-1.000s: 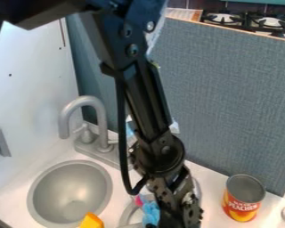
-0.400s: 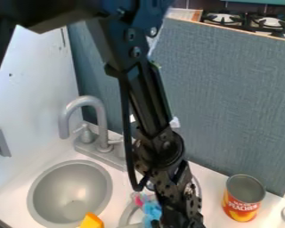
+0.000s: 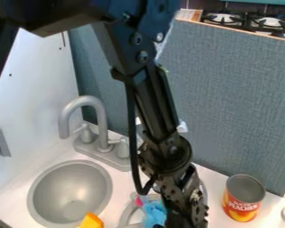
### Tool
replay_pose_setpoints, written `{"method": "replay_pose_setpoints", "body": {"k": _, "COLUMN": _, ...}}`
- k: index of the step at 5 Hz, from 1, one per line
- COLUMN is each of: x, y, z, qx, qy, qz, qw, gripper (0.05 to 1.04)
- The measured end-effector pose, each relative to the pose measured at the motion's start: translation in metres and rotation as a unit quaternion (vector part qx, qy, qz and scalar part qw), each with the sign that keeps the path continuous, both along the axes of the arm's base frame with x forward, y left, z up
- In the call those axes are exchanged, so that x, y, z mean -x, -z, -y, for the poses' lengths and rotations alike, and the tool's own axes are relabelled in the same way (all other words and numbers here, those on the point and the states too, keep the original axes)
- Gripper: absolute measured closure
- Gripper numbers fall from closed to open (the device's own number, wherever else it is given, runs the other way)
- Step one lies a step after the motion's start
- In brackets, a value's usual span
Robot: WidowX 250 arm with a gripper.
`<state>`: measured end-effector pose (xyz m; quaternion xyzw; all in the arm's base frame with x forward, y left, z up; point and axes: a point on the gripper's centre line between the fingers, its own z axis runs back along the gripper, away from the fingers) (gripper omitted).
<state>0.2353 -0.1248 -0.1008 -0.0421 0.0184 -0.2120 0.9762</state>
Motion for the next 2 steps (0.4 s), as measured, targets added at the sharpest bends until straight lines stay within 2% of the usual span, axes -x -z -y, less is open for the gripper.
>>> {"method": "replay_pose_setpoints", "body": {"k": 1, "x": 0.001, "y": -0.009, "z": 0.0, "qx": -0.017, "qy": -0.003, "qz": 0.015, "qw": 0.9997, "gripper": 0.12}}
{"method": "replay_pose_setpoints", "body": {"k": 2, "x": -0.001, "y": -0.027, "z": -0.004, "qx": -0.031, "qy": -0.011, "qz": 0.039, "qw": 0.9987, "gripper": 0.09}}
